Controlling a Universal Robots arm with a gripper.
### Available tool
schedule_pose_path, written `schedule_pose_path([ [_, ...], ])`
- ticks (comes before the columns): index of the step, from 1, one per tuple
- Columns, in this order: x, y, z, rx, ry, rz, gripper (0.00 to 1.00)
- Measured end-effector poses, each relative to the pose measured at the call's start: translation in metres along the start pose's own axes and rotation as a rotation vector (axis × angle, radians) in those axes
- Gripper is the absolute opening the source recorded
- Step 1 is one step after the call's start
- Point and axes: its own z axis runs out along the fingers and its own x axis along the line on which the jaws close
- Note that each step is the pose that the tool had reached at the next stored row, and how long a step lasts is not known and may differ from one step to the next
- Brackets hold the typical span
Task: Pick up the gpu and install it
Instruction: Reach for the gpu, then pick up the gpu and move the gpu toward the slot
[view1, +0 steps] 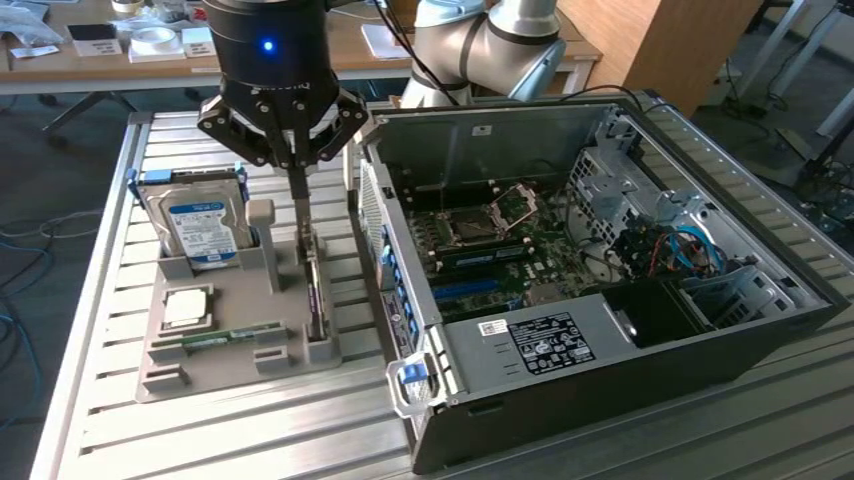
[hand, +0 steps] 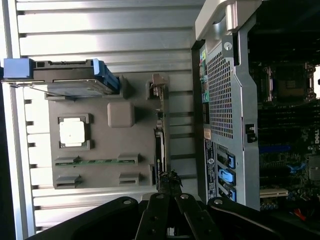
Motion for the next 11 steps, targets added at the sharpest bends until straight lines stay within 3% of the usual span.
schedule_pose_path([
  [11, -0.0019, 0.0001, 0.0001, 0.0000, 0.0000, 0.000, 0.11],
])
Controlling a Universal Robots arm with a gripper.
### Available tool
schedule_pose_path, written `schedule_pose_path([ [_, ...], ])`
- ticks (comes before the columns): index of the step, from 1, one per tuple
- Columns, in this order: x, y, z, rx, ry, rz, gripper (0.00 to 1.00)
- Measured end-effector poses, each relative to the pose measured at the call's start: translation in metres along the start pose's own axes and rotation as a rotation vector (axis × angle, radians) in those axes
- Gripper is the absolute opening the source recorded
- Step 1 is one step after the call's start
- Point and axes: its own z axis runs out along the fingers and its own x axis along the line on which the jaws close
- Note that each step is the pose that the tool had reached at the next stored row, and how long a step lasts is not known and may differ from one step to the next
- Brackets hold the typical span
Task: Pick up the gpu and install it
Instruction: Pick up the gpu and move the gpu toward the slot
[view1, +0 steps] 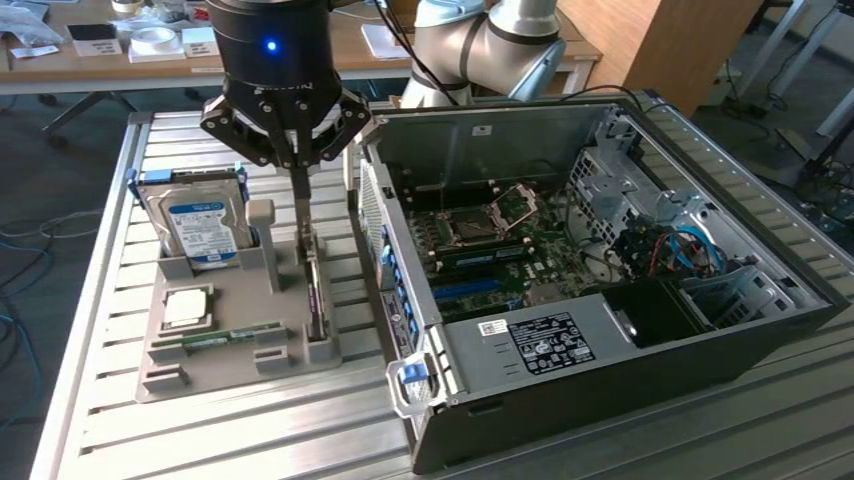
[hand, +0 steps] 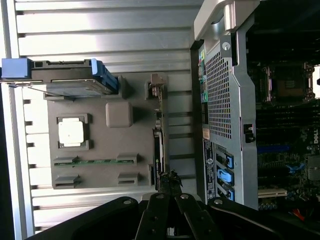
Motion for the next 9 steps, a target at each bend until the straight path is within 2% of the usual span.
schedule_pose_path([
  [9, 0.0000, 0.0000, 0.0000, 0.0000, 0.0000, 0.000, 0.11],
])
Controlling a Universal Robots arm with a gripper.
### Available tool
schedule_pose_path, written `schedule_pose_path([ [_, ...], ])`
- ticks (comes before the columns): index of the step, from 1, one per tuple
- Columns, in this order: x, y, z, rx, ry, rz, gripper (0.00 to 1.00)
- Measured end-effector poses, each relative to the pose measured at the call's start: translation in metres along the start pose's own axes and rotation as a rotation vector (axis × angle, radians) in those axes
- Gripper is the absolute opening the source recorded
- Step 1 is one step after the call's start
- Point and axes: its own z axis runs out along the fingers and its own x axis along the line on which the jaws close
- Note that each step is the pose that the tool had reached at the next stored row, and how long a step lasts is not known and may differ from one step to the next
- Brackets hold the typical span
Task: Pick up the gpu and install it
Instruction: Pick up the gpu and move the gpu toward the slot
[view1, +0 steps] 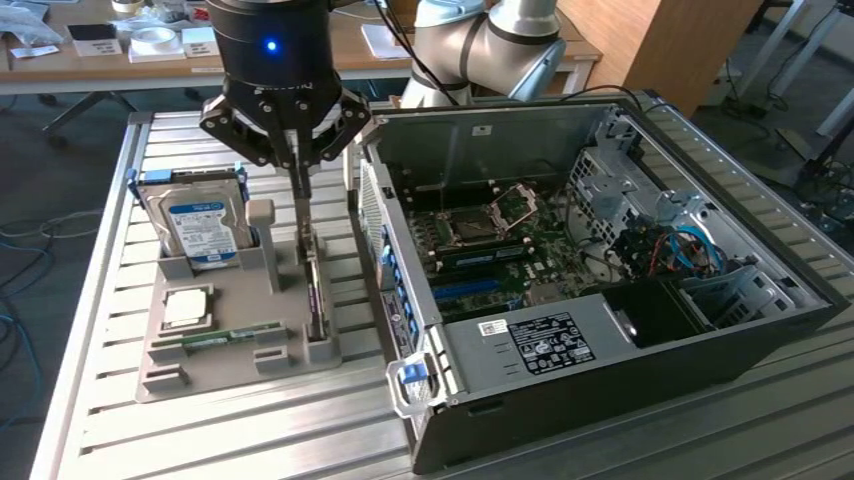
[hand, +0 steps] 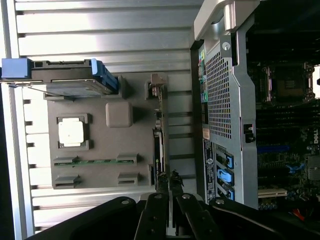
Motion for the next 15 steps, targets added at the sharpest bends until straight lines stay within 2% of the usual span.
schedule_pose_path([
  [2, 0.0000, 0.0000, 0.0000, 0.0000, 0.0000, 0.000, 0.23],
  [3, 0.0000, 0.0000, 0.0000, 0.0000, 0.0000, 0.000, 0.23],
  [6, 0.0000, 0.0000, 0.0000, 0.0000, 0.0000, 0.000, 0.41],
  [8, 0.0000, 0.0000, 0.0000, 0.0000, 0.0000, 0.000, 0.41],
  [9, 0.0000, 0.0000, 0.0000, 0.0000, 0.0000, 0.000, 0.47],
  [10, 0.0000, 0.0000, 0.0000, 0.0000, 0.0000, 0.000, 0.47],
  [11, 0.0000, 0.0000, 0.0000, 0.0000, 0.0000, 0.000, 0.53],
  [15, 0.0000, 0.0000, 0.0004, -0.0001, -0.0001, 0.000, 0.53],
])
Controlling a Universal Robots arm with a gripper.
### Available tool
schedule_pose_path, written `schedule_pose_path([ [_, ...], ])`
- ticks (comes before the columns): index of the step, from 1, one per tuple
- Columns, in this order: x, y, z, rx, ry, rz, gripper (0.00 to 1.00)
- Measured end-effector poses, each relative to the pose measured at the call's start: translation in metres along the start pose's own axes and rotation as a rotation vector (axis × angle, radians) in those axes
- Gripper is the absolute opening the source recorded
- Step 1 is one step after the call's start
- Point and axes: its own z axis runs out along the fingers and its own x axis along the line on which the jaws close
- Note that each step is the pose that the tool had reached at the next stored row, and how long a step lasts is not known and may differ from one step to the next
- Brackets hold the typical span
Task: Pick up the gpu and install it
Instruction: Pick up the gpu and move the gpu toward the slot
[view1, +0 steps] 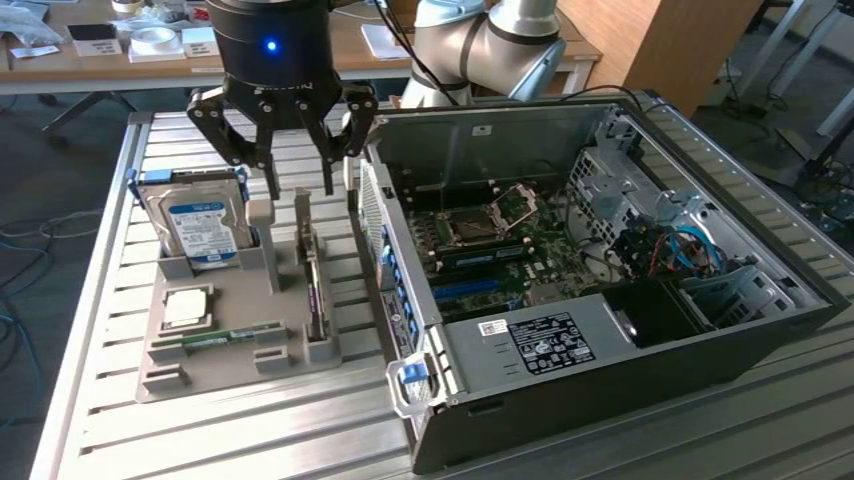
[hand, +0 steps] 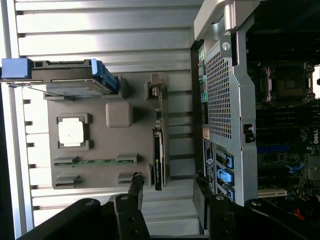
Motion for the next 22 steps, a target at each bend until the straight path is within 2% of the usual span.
schedule_pose_path([
  [18, 0.001, -0.0008, 0.0241, 0.0001, 0.0000, 0.002, 0.53],
  [22, 0.001, -0.0007, 0.0258, 0.0003, 0.0001, 0.002, 0.53],
])
